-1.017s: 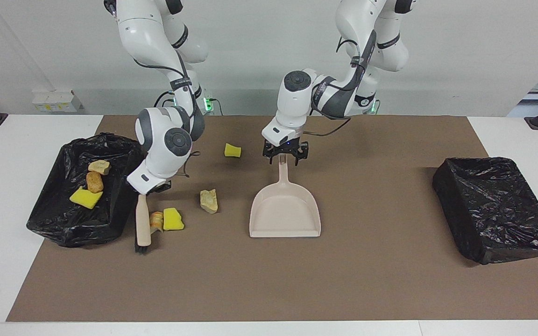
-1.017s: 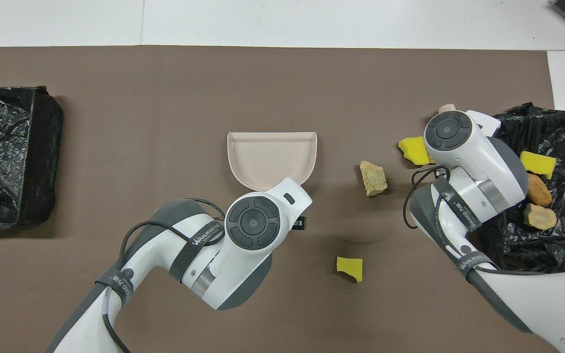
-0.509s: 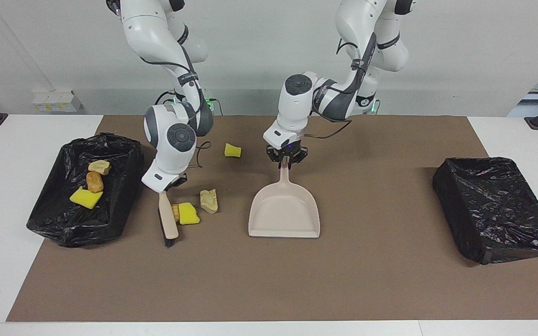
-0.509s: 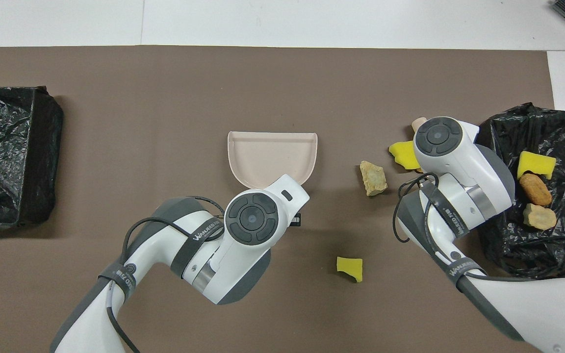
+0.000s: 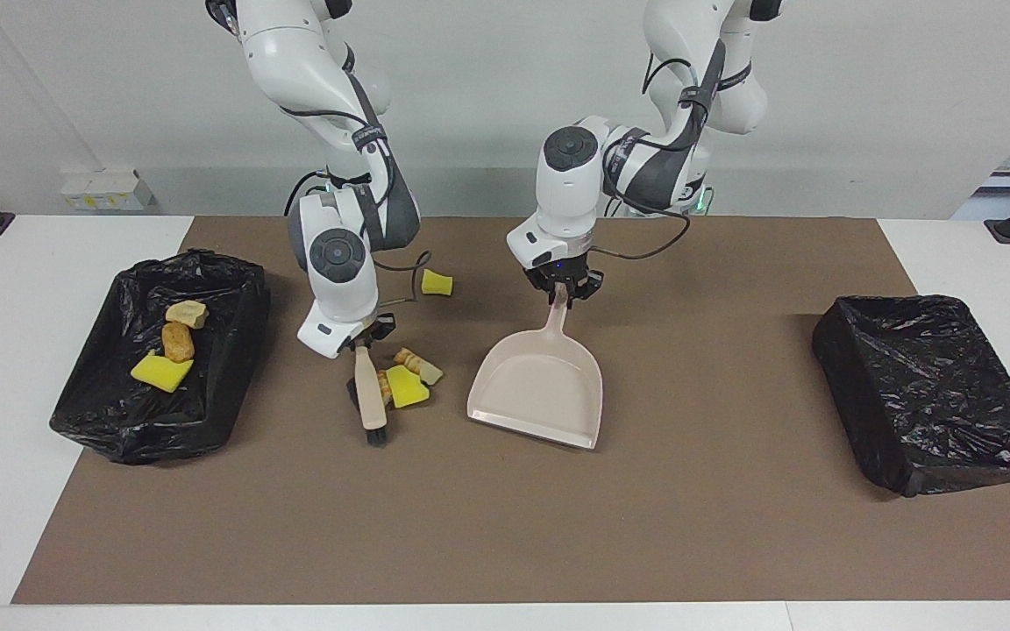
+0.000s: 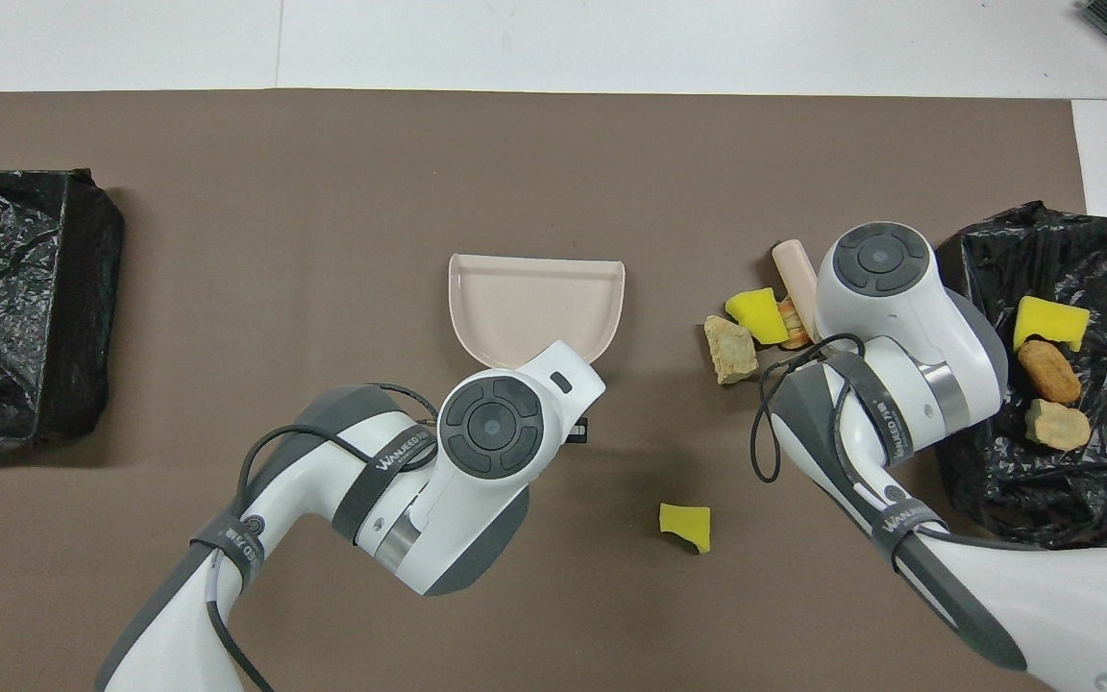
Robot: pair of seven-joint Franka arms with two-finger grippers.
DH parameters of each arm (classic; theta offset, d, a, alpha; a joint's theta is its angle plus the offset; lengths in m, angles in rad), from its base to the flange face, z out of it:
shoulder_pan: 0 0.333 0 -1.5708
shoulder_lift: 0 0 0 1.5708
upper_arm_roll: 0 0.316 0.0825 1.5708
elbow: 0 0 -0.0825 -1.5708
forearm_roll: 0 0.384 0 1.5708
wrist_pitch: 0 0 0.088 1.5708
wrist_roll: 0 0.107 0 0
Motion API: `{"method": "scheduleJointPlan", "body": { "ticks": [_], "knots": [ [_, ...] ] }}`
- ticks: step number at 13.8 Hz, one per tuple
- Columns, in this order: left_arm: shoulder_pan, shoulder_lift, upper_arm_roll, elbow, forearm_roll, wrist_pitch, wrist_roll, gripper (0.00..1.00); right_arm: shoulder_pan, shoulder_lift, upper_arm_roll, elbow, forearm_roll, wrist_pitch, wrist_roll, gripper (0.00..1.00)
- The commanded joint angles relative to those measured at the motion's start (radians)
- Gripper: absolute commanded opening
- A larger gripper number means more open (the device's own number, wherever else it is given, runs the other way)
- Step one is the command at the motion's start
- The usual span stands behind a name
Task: Sweep and dump trash in bin
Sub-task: 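Sweep the crumbs and sponge with the right gripper's brush toward the dustpan, then push the crumbs into the dustpan held by the left gripper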
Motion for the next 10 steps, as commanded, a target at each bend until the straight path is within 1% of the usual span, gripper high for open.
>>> {"method": "scheduleJointPlan", "body": {
  "ticks": [1, 3, 7, 9, 10],
  "knots": [
    [0.003, -0.043, -0.004, -0.002, 0.031, -0.089, 0.222, 0.00, 0.005, -0.031, 0.014, -0.055, 0.056, 0.003, 0.049, 0.00],
    [0.003, -0.058, -0.004, -0.024, 0.031, -0.106, 0.352, 0.00, 0.030, -0.044, 0.012, -0.069, 0.122, -0.014, 0.059, 0.00],
    [0.003, -0.104, -0.005, -0.096, 0.031, -0.125, 0.638, 0.00, 0.038, -0.047, 0.014, -0.075, 0.185, -0.037, 0.126, 0.00],
    [0.003, -0.104, -0.004, -0.108, 0.031, -0.117, 0.774, 0.00, 0.088, -0.026, 0.014, -0.080, 0.205, -0.028, 0.178, 0.00],
    [0.003, -0.095, -0.005, -0.108, 0.029, -0.106, 0.782, 0.00, 0.094, -0.024, 0.014, -0.080, 0.226, -0.025, 0.177, 0.00]
  ]
}}
